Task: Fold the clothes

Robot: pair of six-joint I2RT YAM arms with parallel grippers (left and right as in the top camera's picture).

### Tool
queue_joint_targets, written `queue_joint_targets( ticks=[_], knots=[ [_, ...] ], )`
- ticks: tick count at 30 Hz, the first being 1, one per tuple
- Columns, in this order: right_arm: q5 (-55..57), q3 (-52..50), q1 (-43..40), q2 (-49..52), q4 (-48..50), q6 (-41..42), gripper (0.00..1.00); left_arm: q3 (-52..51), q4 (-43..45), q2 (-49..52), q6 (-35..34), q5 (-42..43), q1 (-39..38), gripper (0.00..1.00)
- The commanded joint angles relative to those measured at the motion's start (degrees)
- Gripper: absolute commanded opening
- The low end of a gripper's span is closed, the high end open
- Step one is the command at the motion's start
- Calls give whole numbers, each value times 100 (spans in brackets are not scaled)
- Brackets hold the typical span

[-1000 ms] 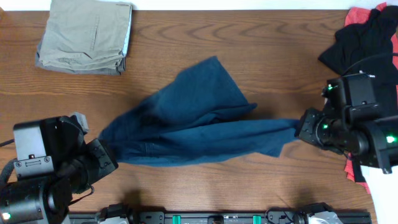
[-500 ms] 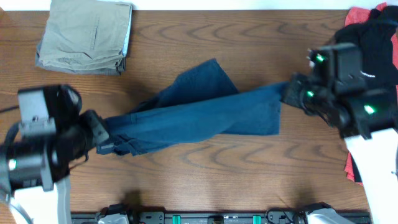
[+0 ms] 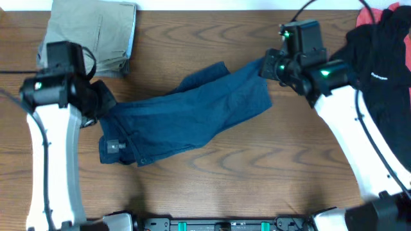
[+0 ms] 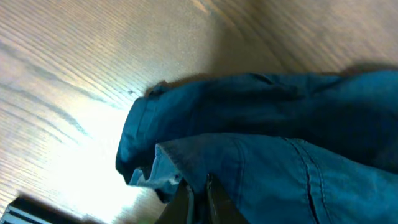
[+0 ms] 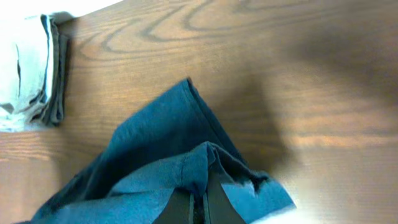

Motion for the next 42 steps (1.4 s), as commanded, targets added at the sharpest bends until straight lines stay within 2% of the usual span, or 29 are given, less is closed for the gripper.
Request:
queue_joint_targets(
  ticks=[1,3,8,13,15,16,17,19,20,21,23,28,33,34,36,37,39,42],
  knots=[
    [114,85,98,426,289,-87,1,26,151,431,-72,-175,20,6],
    [107,85,96,614,448,-87,1,26,256,645,-140,-313,20,6],
    [114,85,96,979,721,-133,1,26,444,1121,-605,-1248,46,6],
    [111,85,142,1390,1040,-129,3,26,767,1537,-608,-1325,177,6],
    [111,85,166,1543,1150,-129,8,26,970,1709,-603,-1325,247,11],
    [111,85,168,1600,1193,-131,16,26,1054,1775,-603,-1325,267,22],
    [114,85,168,1659,1237,-133,24,26,1139,1834,-603,-1322,293,27],
    [114,85,168,1705,1272,-201,49,26,1261,1919,-601,-1322,319,30],
    [114,87,166,1714,1274,-293,65,26,1305,1937,-599,-1322,321,35],
    [114,94,164,1709,1259,-369,76,26,1314,1937,-599,-1322,321,39],
    [116,173,146,1672,1121,-595,99,35,1287,1880,-577,-1318,319,41],
    [114,879,55,1512,63,-710,99,42,1008,1397,-575,-1180,315,43],
    [63,1641,35,1493,-1257,-815,98,42,542,872,-197,-118,293,42],
    [9,1639,55,1493,-1412,-835,94,42,461,848,-87,81,271,42],
    [-90,1556,92,1517,-1631,-833,71,26,286,866,138,415,197,40],
    [-149,1453,131,1528,-1672,-833,64,-9,212,890,212,546,138,35],
    [-164,1174,216,1541,-1672,-815,60,-151,129,944,267,815,-2,30],
    [-160,721,291,1547,-1556,-713,63,-522,258,968,264,1067,-262,28]
  ],
)
